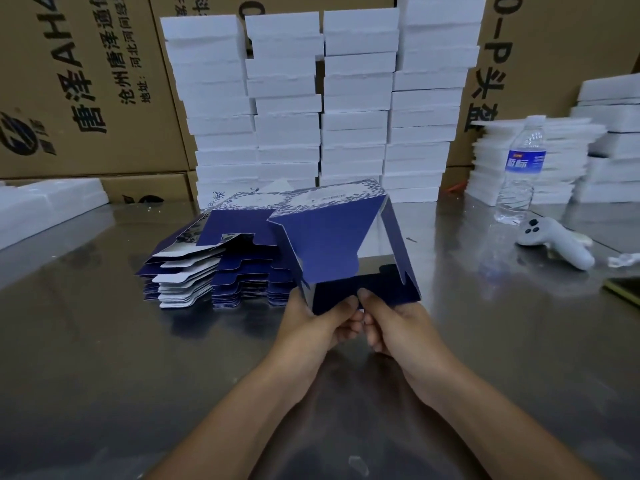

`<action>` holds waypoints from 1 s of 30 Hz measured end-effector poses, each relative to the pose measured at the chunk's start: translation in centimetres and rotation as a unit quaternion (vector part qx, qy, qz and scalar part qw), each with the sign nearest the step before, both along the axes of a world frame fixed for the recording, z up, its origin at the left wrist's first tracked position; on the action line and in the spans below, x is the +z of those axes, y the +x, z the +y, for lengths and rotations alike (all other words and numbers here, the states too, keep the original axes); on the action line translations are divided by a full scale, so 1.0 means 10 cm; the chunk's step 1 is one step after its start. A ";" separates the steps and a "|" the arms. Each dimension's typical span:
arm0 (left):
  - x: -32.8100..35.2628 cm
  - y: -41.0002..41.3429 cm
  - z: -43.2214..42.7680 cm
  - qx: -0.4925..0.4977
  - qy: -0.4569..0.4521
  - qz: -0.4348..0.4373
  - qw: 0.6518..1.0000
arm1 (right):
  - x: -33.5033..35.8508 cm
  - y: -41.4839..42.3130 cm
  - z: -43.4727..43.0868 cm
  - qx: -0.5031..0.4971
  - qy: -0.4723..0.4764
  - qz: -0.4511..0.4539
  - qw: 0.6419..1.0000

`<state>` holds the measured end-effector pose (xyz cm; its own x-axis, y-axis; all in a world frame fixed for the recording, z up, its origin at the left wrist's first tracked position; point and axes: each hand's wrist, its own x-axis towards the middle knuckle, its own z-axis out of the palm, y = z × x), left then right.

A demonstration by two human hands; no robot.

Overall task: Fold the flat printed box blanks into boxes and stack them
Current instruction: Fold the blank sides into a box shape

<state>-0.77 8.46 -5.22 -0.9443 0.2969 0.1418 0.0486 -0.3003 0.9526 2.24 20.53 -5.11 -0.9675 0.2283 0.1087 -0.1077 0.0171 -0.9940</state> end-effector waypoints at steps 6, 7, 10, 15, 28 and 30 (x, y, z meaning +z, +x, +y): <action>0.00 0.00 -0.01 0.001 0.024 -0.032 0.999 | -0.01 0.00 -0.01 0.023 0.021 0.012 0.999; -0.01 0.00 -0.01 0.004 0.029 -0.043 0.999 | 0.00 0.00 -0.01 0.023 0.027 0.011 0.999; 0.01 0.00 -0.01 0.005 0.026 -0.053 0.998 | 0.01 -0.01 -0.01 0.022 0.028 -0.003 0.999; 0.04 -0.06 -0.09 0.024 0.010 -0.049 0.998 | 0.03 -0.04 0.05 -0.003 -0.030 -0.058 0.998; -0.02 -0.12 -0.15 0.072 -0.091 -0.050 0.992 | 0.01 -0.07 0.11 -0.032 -0.068 -0.082 0.994; -0.01 -0.12 -0.15 0.072 -0.078 -0.061 0.992 | 0.01 -0.08 0.15 -0.051 -0.069 -0.077 0.993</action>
<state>-1.96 6.93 -5.30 -0.9860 0.1663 -0.0135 -0.0384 -0.1473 0.9883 1.44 21.98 -5.00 -0.9414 0.3284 -0.0769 0.0403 -0.1168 -0.9923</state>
